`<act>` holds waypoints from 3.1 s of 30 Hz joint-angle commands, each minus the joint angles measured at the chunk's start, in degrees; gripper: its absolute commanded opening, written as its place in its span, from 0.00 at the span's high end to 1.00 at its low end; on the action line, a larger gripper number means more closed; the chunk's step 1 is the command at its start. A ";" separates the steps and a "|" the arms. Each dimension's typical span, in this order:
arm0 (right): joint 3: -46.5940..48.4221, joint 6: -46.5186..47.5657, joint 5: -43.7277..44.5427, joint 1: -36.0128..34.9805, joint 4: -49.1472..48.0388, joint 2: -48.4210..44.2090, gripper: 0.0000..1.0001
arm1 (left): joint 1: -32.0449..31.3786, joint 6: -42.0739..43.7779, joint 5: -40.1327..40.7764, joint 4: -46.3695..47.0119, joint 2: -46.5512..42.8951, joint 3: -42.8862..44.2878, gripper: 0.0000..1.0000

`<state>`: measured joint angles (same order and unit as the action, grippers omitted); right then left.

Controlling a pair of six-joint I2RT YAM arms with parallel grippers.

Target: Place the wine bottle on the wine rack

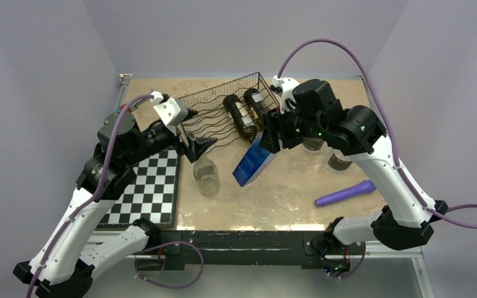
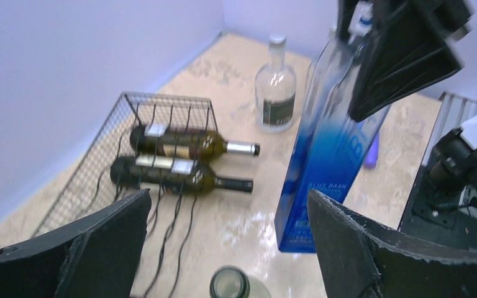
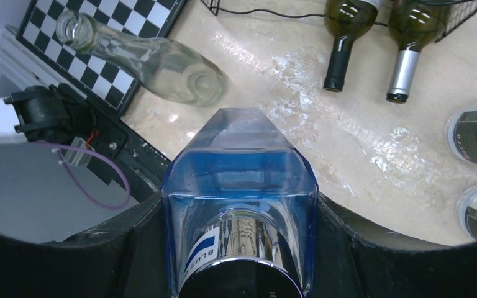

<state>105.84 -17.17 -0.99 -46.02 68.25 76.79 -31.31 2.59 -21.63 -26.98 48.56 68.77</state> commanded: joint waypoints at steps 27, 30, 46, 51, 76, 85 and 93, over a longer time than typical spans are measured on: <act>7.14 -19.17 -20.32 21.97 -16.17 -9.12 1.00 | -6.69 3.46 -24.60 7.68 30.72 14.18 0.01; 5.09 -21.06 -22.22 23.32 -19.97 -11.04 1.00 | -6.66 5.18 -23.16 5.92 31.84 14.99 0.02; 1.17 -27.62 -31.71 26.69 -27.31 -12.48 1.00 | -7.14 18.70 -16.94 -5.28 34.52 19.80 0.06; 1.12 -28.61 -33.25 26.91 -27.71 -12.01 1.00 | -7.71 22.28 -13.13 -8.36 35.94 21.83 0.22; 1.47 -16.02 -17.31 27.06 -18.76 -14.01 0.01 | -9.70 35.57 4.83 24.25 26.13 13.12 1.00; 8.75 -6.91 -8.80 27.04 -13.35 -14.72 0.01 | -12.70 50.72 8.13 27.17 25.69 14.06 1.00; 17.41 -0.38 -16.94 27.09 -3.25 -10.61 0.01 | -15.76 60.59 7.32 25.10 25.57 13.33 1.00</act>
<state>120.99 -22.41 -13.58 -18.74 59.61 64.12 -46.06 55.44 -13.26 -13.56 78.48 80.05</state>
